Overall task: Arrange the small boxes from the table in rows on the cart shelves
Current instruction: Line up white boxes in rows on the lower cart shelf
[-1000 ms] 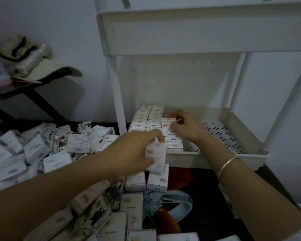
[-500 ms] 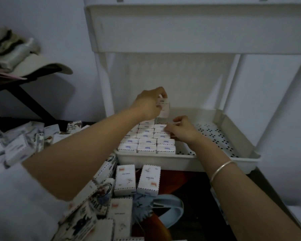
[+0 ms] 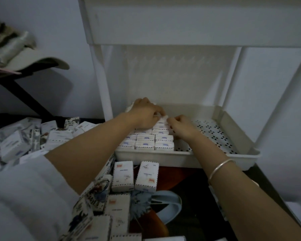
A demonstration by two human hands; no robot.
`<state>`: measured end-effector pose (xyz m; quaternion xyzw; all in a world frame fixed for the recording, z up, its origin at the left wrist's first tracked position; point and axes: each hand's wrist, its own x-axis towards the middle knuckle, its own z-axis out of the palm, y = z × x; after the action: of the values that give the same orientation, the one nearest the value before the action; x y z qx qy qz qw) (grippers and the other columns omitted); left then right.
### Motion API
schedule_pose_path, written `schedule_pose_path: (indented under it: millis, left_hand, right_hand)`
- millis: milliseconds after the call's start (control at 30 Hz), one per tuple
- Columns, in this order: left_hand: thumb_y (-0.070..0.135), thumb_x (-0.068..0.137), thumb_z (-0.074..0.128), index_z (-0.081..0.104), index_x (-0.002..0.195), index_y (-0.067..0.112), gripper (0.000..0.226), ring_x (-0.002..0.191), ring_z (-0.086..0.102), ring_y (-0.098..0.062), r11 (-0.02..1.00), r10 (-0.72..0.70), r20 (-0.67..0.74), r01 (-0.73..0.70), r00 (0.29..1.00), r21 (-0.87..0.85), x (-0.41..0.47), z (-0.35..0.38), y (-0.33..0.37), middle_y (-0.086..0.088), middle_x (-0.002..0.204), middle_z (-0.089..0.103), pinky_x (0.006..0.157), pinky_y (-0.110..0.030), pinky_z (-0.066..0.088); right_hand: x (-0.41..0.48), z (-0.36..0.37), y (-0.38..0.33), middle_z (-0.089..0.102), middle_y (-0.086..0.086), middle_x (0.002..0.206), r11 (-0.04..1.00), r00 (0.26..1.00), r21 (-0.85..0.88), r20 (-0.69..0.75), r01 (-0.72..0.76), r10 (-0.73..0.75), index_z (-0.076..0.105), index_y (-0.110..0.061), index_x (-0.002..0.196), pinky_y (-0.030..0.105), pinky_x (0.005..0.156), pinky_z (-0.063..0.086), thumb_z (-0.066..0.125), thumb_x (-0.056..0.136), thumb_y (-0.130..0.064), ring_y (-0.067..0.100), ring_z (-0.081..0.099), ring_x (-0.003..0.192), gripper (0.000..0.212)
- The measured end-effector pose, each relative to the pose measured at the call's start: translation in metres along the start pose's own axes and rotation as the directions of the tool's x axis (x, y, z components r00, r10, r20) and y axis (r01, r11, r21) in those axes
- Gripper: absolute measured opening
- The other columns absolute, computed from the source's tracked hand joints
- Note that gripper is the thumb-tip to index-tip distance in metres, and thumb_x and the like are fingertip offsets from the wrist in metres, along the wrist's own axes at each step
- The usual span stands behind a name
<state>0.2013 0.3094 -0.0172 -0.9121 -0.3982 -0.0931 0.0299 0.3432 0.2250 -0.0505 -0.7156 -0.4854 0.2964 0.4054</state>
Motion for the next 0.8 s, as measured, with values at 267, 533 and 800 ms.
schedule_pose_path:
  millis: [267,533,800]
  left_hand:
    - [0.024,0.096,0.047,0.050,0.137,0.021,0.041,0.132,0.031,-0.028,0.998,0.070,-0.007,-0.070,0.998,0.000,-0.040,-0.033,0.012,-0.010,0.138,0.046,0.106,-0.044,0.034]
    - [0.028,0.092,0.052,0.064,0.093,0.032,0.013,0.080,0.058,-0.008,0.999,0.043,-0.005,-0.043,0.999,-0.002,-0.157,-0.076,0.033,0.014,0.089,0.065,0.076,-0.035,0.053]
    - [0.028,0.094,0.055,0.066,0.103,0.022,0.017,0.099,0.057,-0.020,0.898,0.014,0.191,-0.096,0.981,0.429,-0.190,-0.048,0.031,0.001,0.104,0.061,0.082,-0.030,0.040]
  right_hand:
    - [-0.040,-0.005,-0.020,0.061,-0.002,0.114,0.854,0.830,-0.288,-0.240,0.434,-0.503,0.056,-0.016,0.117,0.022,0.078,0.040,0.059,0.089,-0.020,0.012,0.057,0.100,0.028]
    - [-0.136,-0.005,-0.025,0.072,-0.011,0.095,0.645,0.746,-0.377,0.299,0.665,-0.595,0.066,-0.031,0.100,0.033,0.080,0.052,0.050,0.088,-0.007,0.010,0.065,0.087,0.032]
    - [-0.159,-0.006,-0.004,0.057,-0.012,0.131,0.421,0.719,-0.583,0.551,0.695,-0.424,0.060,-0.032,0.128,0.033,0.096,0.046,0.053,0.088,-0.006,0.012,0.053,0.118,0.049]
